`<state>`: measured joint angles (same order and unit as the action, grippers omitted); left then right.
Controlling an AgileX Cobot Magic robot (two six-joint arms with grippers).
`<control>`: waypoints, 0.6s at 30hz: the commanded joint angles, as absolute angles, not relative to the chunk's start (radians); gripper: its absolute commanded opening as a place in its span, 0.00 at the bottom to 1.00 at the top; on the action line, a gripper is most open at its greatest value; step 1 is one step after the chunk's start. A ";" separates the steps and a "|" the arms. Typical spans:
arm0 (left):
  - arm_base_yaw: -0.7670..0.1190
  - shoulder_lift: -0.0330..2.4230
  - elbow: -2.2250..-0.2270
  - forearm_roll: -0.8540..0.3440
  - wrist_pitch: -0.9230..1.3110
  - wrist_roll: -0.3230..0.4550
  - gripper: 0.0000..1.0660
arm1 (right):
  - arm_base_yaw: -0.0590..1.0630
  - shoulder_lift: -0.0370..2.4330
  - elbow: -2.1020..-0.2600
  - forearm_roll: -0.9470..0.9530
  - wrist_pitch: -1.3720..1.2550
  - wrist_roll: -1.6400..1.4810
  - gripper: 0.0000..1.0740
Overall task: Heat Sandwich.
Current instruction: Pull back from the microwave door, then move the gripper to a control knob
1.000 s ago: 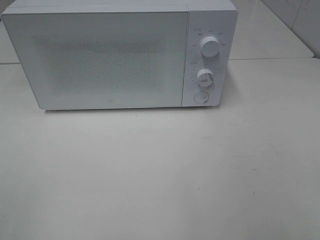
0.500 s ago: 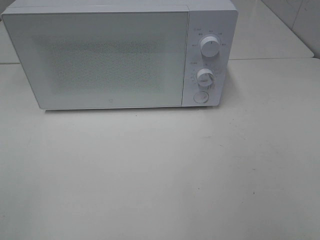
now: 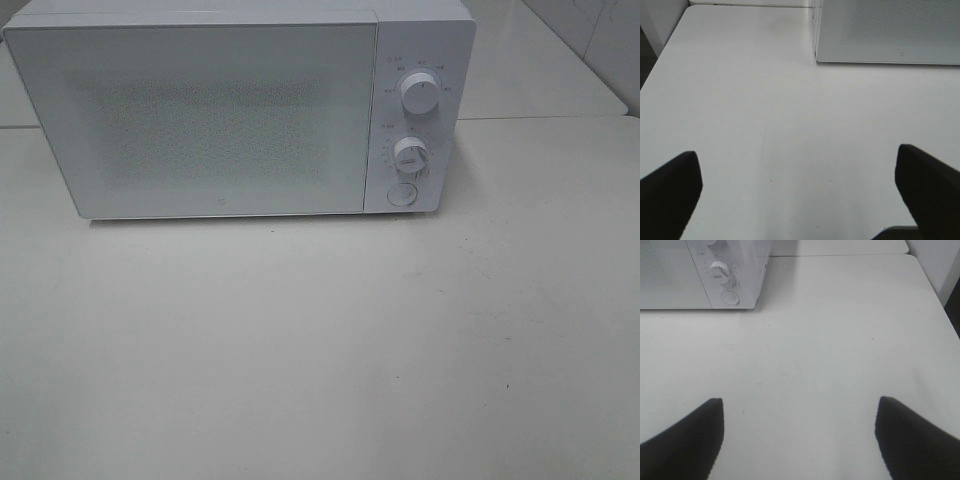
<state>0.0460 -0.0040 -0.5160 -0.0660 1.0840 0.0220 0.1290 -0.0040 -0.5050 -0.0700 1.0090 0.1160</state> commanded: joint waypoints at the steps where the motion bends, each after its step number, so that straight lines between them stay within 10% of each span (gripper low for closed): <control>1: 0.049 -0.028 -0.515 -0.069 1.074 0.021 0.92 | 0.121 -0.030 -0.502 -0.068 0.996 0.127 0.70; 18: 0.049 -0.028 -0.515 -0.069 1.074 0.021 0.92 | 0.121 0.063 -0.531 -0.125 0.876 0.128 0.70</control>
<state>0.0460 -0.0040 -0.5160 -0.0660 1.0840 0.0230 0.1290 0.0420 -0.5220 -0.1130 0.9190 0.1160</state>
